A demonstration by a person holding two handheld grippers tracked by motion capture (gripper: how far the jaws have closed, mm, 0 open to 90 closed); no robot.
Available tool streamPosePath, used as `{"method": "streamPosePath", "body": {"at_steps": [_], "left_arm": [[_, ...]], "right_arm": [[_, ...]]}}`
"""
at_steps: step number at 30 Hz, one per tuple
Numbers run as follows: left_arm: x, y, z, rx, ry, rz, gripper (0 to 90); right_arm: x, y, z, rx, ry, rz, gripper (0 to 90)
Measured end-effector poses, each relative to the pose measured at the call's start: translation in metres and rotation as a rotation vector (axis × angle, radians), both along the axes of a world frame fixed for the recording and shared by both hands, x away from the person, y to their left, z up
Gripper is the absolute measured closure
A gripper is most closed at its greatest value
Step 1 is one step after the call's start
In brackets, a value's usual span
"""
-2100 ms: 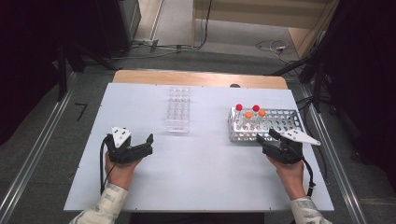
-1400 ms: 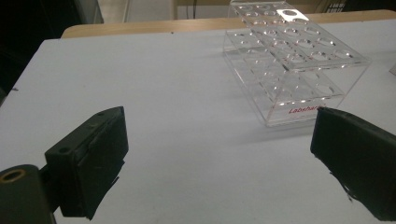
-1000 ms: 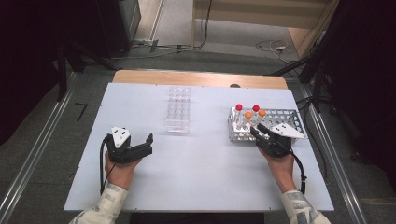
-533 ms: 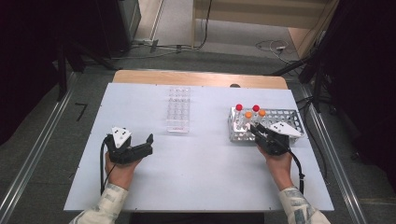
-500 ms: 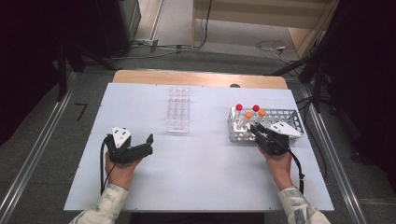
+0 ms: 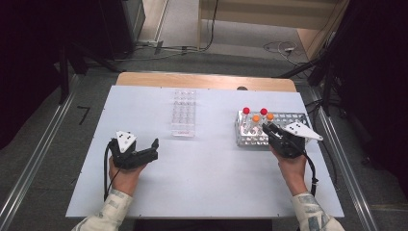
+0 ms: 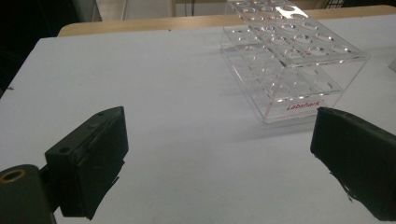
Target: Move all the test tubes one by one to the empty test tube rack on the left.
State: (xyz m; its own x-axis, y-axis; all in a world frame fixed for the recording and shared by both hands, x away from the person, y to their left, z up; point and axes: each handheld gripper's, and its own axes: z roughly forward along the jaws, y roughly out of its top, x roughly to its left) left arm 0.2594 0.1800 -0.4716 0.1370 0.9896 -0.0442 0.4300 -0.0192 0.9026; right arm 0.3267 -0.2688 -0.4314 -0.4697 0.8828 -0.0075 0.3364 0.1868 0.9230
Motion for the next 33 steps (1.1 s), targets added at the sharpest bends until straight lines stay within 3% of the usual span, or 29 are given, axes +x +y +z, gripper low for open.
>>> {"method": "streamPosePath", "body": {"at_steps": [3, 10, 21, 33], "left_arm": [[-0.001, 0.0, 0.001, -0.001, -0.003, 0.002, 4.3], [-0.001, -0.001, 0.002, -0.002, -0.006, -0.002, 4.3], [-0.001, -0.011, 0.005, -0.009, -0.008, -0.027, 4.3], [0.0, -0.035, 0.015, -0.017, -0.025, -0.103, 4.8]], "right_arm": [[-0.006, -0.002, 0.011, 0.018, -0.016, 0.002, 73.0], [-0.015, -0.003, 0.019, 0.02, -0.007, 0.023, 72.9], [-0.027, 0.004, 0.015, -0.017, 0.022, 0.083, 72.9], [-0.037, 0.024, 0.01, -0.026, 0.035, 0.155, 72.9]]}}
